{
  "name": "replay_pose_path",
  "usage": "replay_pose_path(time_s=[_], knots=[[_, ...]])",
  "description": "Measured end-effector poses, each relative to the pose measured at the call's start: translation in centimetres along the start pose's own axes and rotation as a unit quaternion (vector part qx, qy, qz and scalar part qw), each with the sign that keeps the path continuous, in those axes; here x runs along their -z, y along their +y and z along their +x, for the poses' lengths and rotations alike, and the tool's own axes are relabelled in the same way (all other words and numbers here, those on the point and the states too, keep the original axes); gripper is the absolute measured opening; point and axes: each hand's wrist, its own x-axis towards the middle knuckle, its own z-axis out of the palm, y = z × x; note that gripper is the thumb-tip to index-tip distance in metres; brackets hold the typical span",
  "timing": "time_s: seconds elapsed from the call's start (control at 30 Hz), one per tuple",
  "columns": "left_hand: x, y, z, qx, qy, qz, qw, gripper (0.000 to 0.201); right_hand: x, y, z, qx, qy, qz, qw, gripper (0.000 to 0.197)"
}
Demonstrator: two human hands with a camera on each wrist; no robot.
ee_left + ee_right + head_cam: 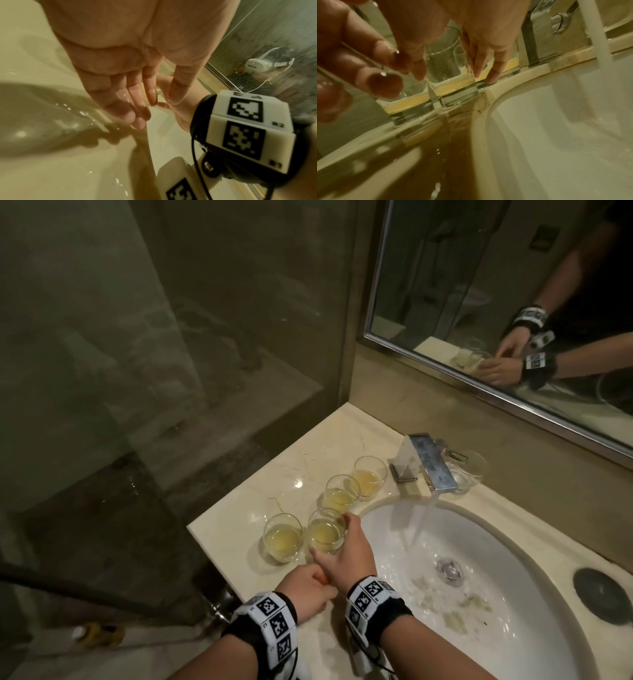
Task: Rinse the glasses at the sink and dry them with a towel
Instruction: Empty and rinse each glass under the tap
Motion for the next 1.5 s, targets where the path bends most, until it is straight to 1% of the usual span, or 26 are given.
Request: replay_pose_path(time_s=[0.1, 0.23, 0.3, 0.43, 0.5, 0.67, 0.73, 0.77, 0.83, 0.9, 1.03, 1.07, 1.13, 1.17, 1.27, 1.3, 1.37, 1.43, 1.5], knots=[[-0.7, 0.2, 0.4, 0.004, -0.007, 0.009, 1.0, 0.007, 0.9, 0.6, -0.4, 0.014, -0.018, 0.022, 0.999, 0.096], [-1.4, 1.0, 0.7, -0.004, -0.035, -0.006, 0.999, 0.004, 3.9, 2.7, -1.1, 0.01, 0.021, 0.038, 0.999, 0.086], [-1.5, 1.5, 0.8, -0.002, -0.038, -0.016, 0.999, 0.005, 5.9, 4.4, -1.1, -0.015, 0.049, 0.037, 0.998, 0.084], [-2.2, 2.4, 1.3, 0.005, -0.046, -0.032, 0.998, 0.009, 10.0, 7.5, 0.5, -0.104, 0.088, 0.044, 0.99, 0.085], [-2.7, 2.7, 1.5, 0.008, -0.047, -0.034, 0.998, 0.009, 11.2, 8.7, 1.8, -0.137, 0.102, 0.062, 0.983, 0.083], [-3.5, 3.0, 1.8, 0.013, -0.058, -0.015, 0.998, 0.01, 12.2, 11.2, 4.5, -0.162, 0.114, 0.111, 0.974, 0.082], [-3.7, 3.3, 2.0, 0.012, -0.063, -0.011, 0.998, 0.013, 12.2, 12.1, 4.9, -0.178, 0.099, 0.138, 0.969, 0.082], [-3.9, 3.6, 2.2, 0.012, -0.066, -0.004, 0.998, 0.012, 12.1, 12.4, 5.0, -0.184, 0.09, 0.154, 0.966, 0.086], [-4.2, 4.4, 2.7, 0.009, -0.07, 0.008, 0.997, 0.01, 12.0, 13.3, 5.1, -0.202, 0.074, 0.211, 0.954, 0.095], [-4.8, 5.5, 3.3, 0.003, -0.074, 0.015, 0.997, 0.011, 11.8, 14.8, 5.2, -0.216, 0.07, 0.265, 0.937, 0.094], [-6.4, 8.2, 4.8, -0.005, -0.083, 0.004, 0.997, 0.02, 12.2, 14.4, 4.7, -0.235, 0.058, 0.338, 0.91, 0.078], [-7.1, 8.8, 5.4, -0.003, -0.083, -0.011, 0.997, 0.025, 12.5, 14.1, 4.5, -0.233, 0.05, 0.364, 0.9, 0.07], [-7.8, 9.6, 6.5, -0.01, -0.073, -0.032, 0.997, 0.038, 12.9, 13.8, 4.2, -0.232, 0.033, 0.429, 0.872, 0.048], [-8.3, 9.9, 7.2, -0.02, -0.073, -0.039, 0.996, 0.047, 13.3, 13.6, 4.1, -0.235, 0.022, 0.458, 0.857, 0.043], [-9.4, 10.3, 8.9, -0.039, -0.091, -0.086, 0.991, 0.078, 14.1, 13.9, 3.9, -0.233, -0.03, 0.507, 0.829, 0.032], [-9.8, 10.6, 9.2, -0.041, -0.102, -0.101, 0.989, 0.084, 14.4, 14.0, 3.8, -0.244, -0.04, 0.521, 0.817, 0.031], [-10.6, 10.9, 9.9, -0.041, -0.125, -0.131, 0.983, 0.091, 14.7, 14.7, 3.7, -0.26, -0.064, 0.536, 0.8, 0.042], [-11.2, 11.1, 10.5, -0.027, -0.146, -0.167, 0.975, 0.091, 14.9, 15.2, 3.7, -0.26, -0.087, 0.537, 0.798, 0.052], [-11.8, 11.0, 11.4, -0.021, -0.152, -0.179, 0.972, 0.088, 14.8, 15.5, 3.9, -0.259, -0.077, 0.539, 0.798, 0.056]])
